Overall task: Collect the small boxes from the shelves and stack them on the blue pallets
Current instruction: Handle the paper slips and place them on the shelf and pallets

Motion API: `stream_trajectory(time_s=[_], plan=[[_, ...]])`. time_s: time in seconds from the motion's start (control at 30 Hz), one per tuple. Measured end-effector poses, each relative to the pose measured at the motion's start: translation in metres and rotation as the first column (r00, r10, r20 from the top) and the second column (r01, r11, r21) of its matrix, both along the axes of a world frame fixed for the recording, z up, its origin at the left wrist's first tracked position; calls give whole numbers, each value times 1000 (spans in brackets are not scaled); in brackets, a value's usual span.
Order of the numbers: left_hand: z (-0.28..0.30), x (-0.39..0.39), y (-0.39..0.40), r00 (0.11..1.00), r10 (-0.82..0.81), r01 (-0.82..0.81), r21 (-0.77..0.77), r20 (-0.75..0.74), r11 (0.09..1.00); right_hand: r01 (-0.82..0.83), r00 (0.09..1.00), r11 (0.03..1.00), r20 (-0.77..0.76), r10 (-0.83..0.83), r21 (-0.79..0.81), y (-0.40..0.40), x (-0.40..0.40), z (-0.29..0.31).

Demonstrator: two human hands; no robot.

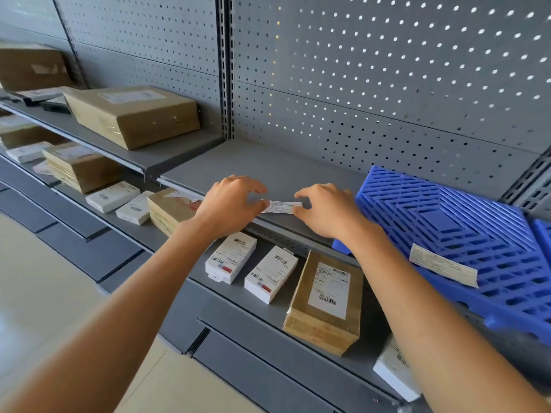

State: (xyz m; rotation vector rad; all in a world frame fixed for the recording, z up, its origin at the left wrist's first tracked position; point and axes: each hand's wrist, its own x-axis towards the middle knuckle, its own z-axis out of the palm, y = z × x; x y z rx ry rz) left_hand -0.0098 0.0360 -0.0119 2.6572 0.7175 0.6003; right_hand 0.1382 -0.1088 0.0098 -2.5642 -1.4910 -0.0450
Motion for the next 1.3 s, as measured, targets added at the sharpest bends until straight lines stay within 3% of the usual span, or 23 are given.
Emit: stream_trajectory(time_s=[0.27,0.53,0.77,1.3], plan=[[-19,10,30,992,-84,92,84,-98,992,11,1000,999,10,-11,-45,15,1,-13],[-24,12,37,987,-162,162,57,-5,985,27,999,999,-21,-28,-37,15,0,-10],[-24,10,33,979,-152,150,21,135,988,54,998,991,-35,-50,120,11,-4,-8],[-17,5,28,968,-122,156,-144,220,977,116,984,929,-171,-58,351,3,-1,-14]])
